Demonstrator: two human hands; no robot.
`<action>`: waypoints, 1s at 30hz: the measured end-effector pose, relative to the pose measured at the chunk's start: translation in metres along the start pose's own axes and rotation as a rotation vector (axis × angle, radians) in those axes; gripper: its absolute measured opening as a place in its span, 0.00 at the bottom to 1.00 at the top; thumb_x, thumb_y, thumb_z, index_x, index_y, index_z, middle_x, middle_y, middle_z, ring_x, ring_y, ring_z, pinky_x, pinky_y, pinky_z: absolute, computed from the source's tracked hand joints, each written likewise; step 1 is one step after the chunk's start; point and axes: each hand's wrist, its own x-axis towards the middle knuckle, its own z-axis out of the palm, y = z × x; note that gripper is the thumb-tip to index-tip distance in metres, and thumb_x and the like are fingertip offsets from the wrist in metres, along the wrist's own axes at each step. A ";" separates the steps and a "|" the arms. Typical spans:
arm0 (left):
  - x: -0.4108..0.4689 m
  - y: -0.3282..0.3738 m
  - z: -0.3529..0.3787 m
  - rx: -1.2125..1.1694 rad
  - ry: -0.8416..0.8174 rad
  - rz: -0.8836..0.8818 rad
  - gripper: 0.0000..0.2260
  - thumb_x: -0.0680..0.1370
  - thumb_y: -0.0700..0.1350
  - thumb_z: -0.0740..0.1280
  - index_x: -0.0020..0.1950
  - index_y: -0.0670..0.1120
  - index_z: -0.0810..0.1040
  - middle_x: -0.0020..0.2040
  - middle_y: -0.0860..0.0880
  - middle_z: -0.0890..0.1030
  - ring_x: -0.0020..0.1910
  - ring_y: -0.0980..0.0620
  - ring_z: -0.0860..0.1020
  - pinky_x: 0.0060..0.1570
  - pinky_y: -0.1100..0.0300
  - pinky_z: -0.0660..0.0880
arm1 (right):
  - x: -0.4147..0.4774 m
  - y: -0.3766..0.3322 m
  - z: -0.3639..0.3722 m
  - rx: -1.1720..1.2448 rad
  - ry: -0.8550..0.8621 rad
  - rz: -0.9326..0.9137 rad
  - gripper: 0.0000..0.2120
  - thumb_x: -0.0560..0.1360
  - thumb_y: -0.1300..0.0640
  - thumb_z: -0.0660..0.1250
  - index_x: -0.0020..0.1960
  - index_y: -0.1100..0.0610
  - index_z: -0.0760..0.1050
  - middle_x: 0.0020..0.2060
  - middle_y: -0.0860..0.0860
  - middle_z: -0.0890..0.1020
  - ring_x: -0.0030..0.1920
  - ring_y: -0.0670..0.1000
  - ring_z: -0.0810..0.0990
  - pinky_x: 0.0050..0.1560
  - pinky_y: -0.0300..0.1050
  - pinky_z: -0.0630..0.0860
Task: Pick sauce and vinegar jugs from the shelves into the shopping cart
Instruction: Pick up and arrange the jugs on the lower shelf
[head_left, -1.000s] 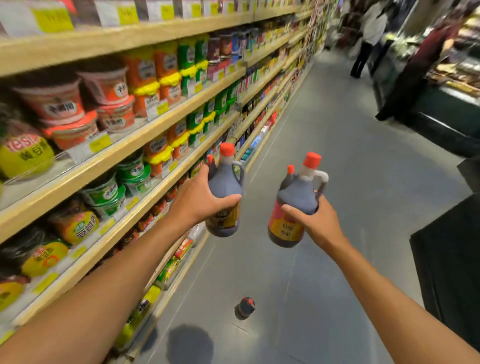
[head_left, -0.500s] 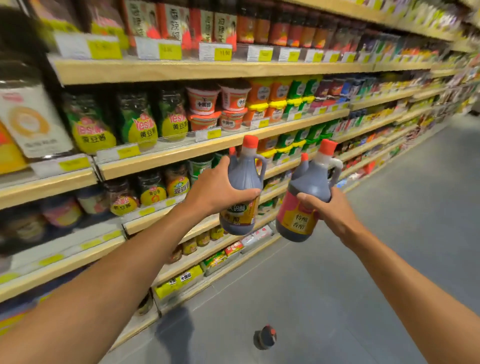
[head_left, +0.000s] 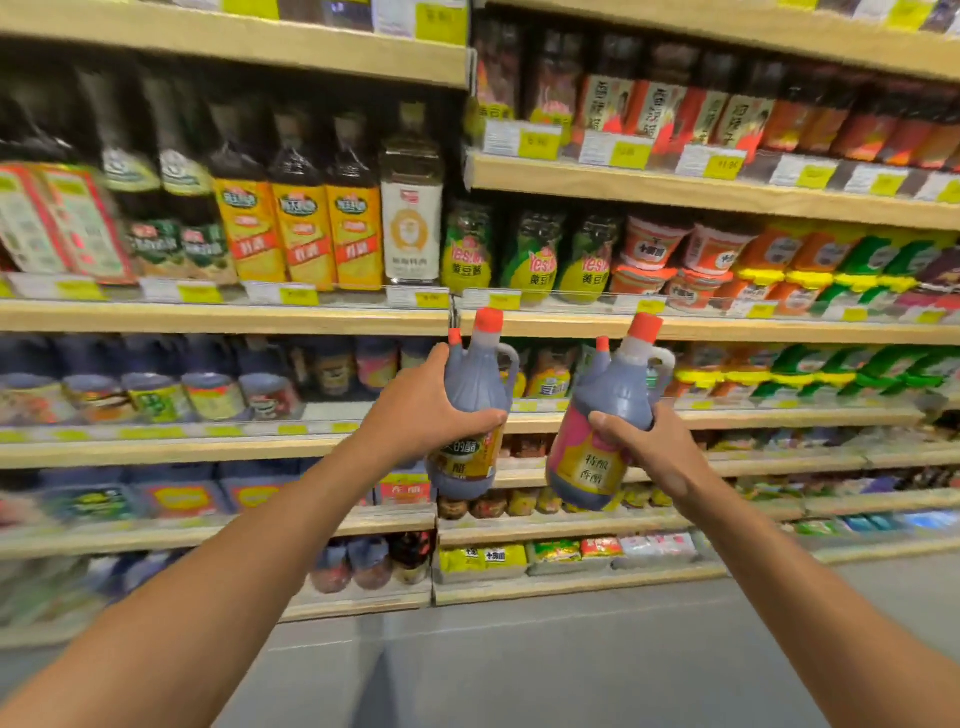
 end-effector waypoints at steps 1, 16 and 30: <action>-0.004 -0.011 -0.007 0.010 0.015 -0.017 0.33 0.66 0.70 0.74 0.60 0.54 0.66 0.55 0.53 0.78 0.50 0.49 0.80 0.46 0.46 0.81 | 0.005 -0.001 0.013 -0.001 -0.031 0.002 0.32 0.60 0.38 0.78 0.59 0.52 0.79 0.48 0.49 0.87 0.47 0.48 0.86 0.37 0.36 0.78; -0.029 -0.164 -0.098 0.004 0.066 -0.149 0.34 0.66 0.70 0.74 0.62 0.55 0.65 0.53 0.55 0.78 0.47 0.52 0.80 0.39 0.55 0.78 | 0.045 -0.021 0.194 -0.009 -0.267 0.038 0.23 0.65 0.43 0.77 0.58 0.48 0.80 0.50 0.46 0.87 0.47 0.45 0.86 0.46 0.42 0.81; -0.027 -0.247 -0.133 -0.020 0.083 -0.160 0.35 0.63 0.73 0.74 0.61 0.56 0.65 0.53 0.57 0.77 0.48 0.54 0.80 0.42 0.50 0.81 | 0.079 0.010 0.275 -0.248 -0.185 -0.053 0.30 0.63 0.42 0.83 0.59 0.43 0.72 0.53 0.45 0.83 0.49 0.47 0.83 0.43 0.45 0.81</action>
